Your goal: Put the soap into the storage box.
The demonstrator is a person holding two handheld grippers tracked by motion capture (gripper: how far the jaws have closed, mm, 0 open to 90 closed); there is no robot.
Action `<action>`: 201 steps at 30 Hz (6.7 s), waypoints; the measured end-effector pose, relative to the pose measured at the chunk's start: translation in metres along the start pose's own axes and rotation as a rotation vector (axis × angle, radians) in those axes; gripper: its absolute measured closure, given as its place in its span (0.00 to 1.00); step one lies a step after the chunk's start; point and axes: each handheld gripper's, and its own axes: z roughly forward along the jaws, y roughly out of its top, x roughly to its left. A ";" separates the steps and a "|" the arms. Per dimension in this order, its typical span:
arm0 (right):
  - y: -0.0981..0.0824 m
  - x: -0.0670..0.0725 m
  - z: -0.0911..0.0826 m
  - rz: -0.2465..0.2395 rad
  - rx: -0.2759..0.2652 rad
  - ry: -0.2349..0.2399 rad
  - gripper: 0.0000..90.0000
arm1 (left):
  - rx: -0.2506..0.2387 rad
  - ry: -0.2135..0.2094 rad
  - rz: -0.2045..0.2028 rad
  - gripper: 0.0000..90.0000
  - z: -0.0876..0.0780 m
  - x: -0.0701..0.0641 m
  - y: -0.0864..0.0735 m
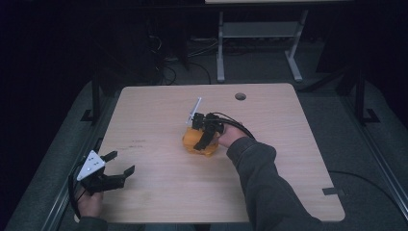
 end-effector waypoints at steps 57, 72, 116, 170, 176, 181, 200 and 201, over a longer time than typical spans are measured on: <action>-0.032 0.008 -0.050 0.032 -0.105 -0.057 0.20 | 0.010 0.003 0.002 0.15 0.001 -0.002 0.000; -0.046 0.010 -0.057 0.049 -0.127 -0.069 0.21 | 0.010 0.005 0.004 0.15 0.001 -0.002 0.000; -0.117 0.025 -0.080 0.167 -0.172 -0.103 0.21 | 0.025 0.004 0.009 0.15 0.003 -0.002 -0.001; -0.228 0.059 -0.076 0.369 -0.227 -0.122 0.22 | 0.058 -0.008 0.032 0.15 0.008 -0.007 -0.002; -0.235 0.063 -0.075 0.379 -0.230 -0.126 0.23 | 0.061 -0.010 0.033 0.15 0.009 -0.007 -0.002; -0.240 0.066 -0.076 0.379 -0.244 -0.137 0.23 | 0.064 -0.010 0.033 0.15 0.009 -0.007 -0.002; -0.267 0.087 -0.067 0.421 -0.269 -0.147 0.23 | 0.060 -0.016 0.045 0.15 0.011 -0.010 -0.002; -0.268 0.088 -0.067 0.412 -0.280 -0.150 0.23 | 0.063 -0.018 0.045 0.15 0.011 -0.011 -0.002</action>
